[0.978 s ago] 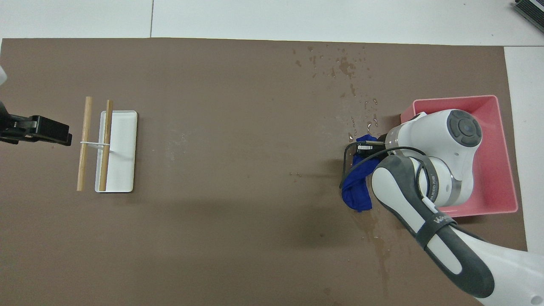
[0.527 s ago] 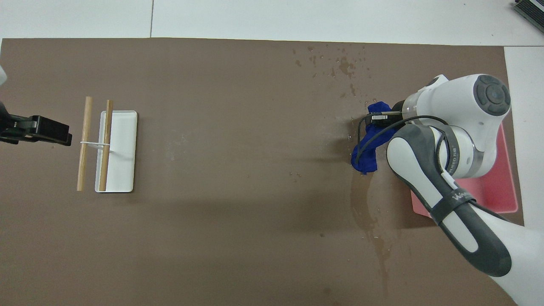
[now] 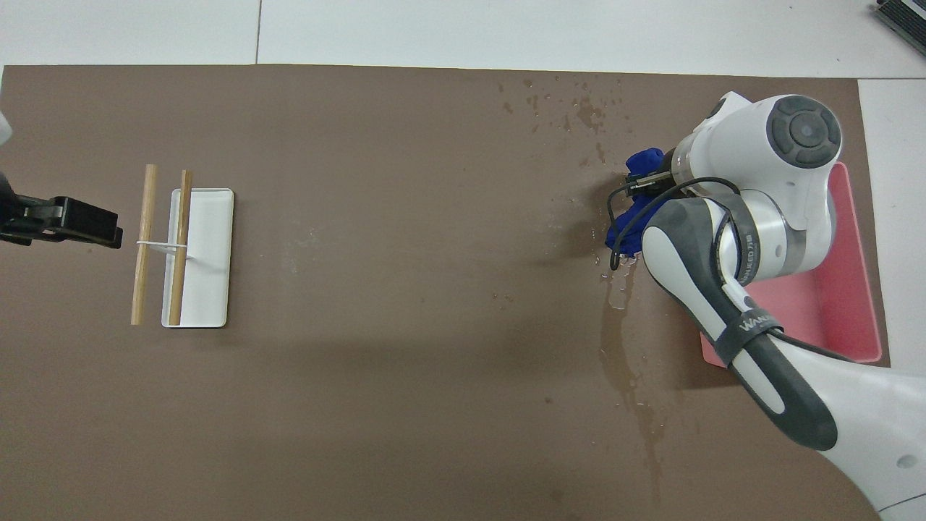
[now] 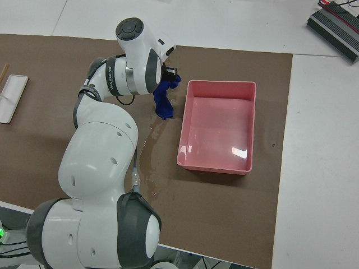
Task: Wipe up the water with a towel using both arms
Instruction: 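Drag the towel with the right gripper back toward the robot over the water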
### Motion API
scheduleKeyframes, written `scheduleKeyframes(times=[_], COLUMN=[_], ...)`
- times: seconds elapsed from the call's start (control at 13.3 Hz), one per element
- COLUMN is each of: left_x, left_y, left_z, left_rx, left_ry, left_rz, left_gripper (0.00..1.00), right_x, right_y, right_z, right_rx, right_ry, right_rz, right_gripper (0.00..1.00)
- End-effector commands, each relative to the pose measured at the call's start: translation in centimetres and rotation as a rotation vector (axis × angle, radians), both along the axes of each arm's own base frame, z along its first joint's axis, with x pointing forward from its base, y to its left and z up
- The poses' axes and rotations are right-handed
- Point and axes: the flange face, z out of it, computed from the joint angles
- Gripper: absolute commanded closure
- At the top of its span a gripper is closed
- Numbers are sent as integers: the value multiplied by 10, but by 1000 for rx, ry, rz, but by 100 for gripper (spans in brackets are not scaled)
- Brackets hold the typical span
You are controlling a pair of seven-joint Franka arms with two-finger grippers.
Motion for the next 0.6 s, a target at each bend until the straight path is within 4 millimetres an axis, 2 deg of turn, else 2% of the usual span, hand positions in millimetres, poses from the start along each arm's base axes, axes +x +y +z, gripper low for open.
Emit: scheduleKeyframes(times=[0.0, 0.15, 0.53], left_x=[-7, -7, -7], left_y=[2, 3, 2], left_z=[1, 1, 1], left_rx=[-9, -9, -9], left_ry=[9, 9, 9], left_rz=[-5, -3, -5], left_gripper=[0, 0, 0], right_x=[-14, -28, -63], right_y=[2, 1, 4], right_z=[-23, -53, -101], right_rx=[65, 76, 275], right_ry=[44, 110, 281], right_rz=[-45, -63, -293], right_gripper=[100, 100, 100])
